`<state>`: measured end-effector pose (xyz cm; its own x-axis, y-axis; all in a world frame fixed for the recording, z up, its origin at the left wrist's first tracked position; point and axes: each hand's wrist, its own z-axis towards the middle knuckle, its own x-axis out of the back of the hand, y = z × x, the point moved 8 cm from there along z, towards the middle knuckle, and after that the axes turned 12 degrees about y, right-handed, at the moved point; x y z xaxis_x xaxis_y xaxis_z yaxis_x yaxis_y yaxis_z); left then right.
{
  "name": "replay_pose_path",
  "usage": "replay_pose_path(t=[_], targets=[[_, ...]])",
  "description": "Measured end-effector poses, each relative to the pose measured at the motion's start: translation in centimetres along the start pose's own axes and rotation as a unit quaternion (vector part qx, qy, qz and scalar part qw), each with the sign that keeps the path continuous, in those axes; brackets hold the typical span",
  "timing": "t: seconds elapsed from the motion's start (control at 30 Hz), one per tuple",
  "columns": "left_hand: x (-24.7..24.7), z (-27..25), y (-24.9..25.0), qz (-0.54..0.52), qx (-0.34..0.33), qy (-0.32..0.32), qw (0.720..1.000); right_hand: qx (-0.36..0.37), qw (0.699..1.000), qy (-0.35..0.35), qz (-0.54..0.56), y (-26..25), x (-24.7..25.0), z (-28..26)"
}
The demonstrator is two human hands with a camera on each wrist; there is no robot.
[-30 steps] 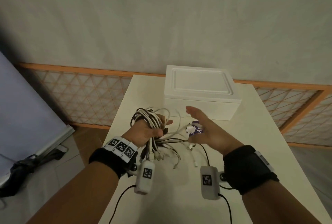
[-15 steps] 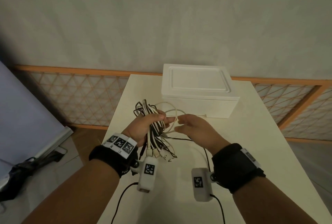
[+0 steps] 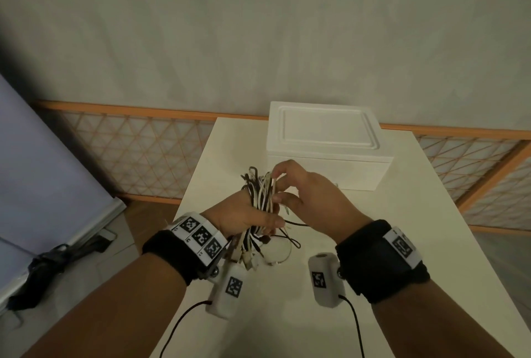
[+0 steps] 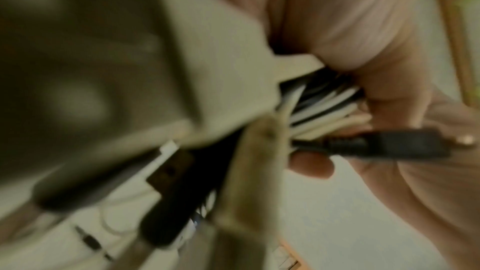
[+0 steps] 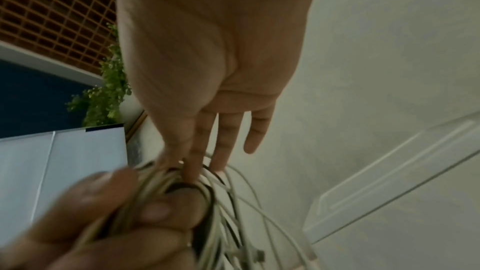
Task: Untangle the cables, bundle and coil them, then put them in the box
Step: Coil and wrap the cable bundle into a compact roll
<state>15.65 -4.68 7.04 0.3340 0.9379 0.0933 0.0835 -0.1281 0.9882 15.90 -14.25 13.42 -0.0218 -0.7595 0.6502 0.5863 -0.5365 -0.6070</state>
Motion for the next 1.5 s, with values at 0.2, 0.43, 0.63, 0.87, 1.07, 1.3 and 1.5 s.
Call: replay_pose_path(t=[0.2,0.43,0.63,0.87,1.07,1.3,1.5], targets=[[-0.4,-0.9,0.7,0.268,-0.051,-0.029,0.962,-0.028,0.995,-0.061,0.076,3.3,0.0,-0.6],[-2.0,-0.7,-2.5,0.526,-0.026,-0.093,0.845,0.138,0.985,-0.087,-0.063,2.6,-4.4,-1.3],[-1.1,-1.0,-2.5,0.545,-0.015,-0.09,0.834,0.104,0.988,0.003,-0.113,2.8,-3.1,-2.0],[3.2,0.2,-1.4,0.63,-0.048,0.026,0.775,0.045,0.989,-0.049,-0.132,5.5,-3.8,-4.1],[3.4,0.4,-1.4,0.665,-0.061,0.038,0.743,-0.105,0.988,-0.106,-0.036,6.4,-4.2,-4.4],[1.4,1.1,-1.9,0.618,-0.063,0.021,0.783,0.013,0.99,-0.067,-0.124,3.5,-5.3,-3.0],[2.7,1.2,-3.6,0.603,-0.049,0.033,0.796,0.048,0.956,-0.129,-0.257,2.9,-5.2,-3.2]])
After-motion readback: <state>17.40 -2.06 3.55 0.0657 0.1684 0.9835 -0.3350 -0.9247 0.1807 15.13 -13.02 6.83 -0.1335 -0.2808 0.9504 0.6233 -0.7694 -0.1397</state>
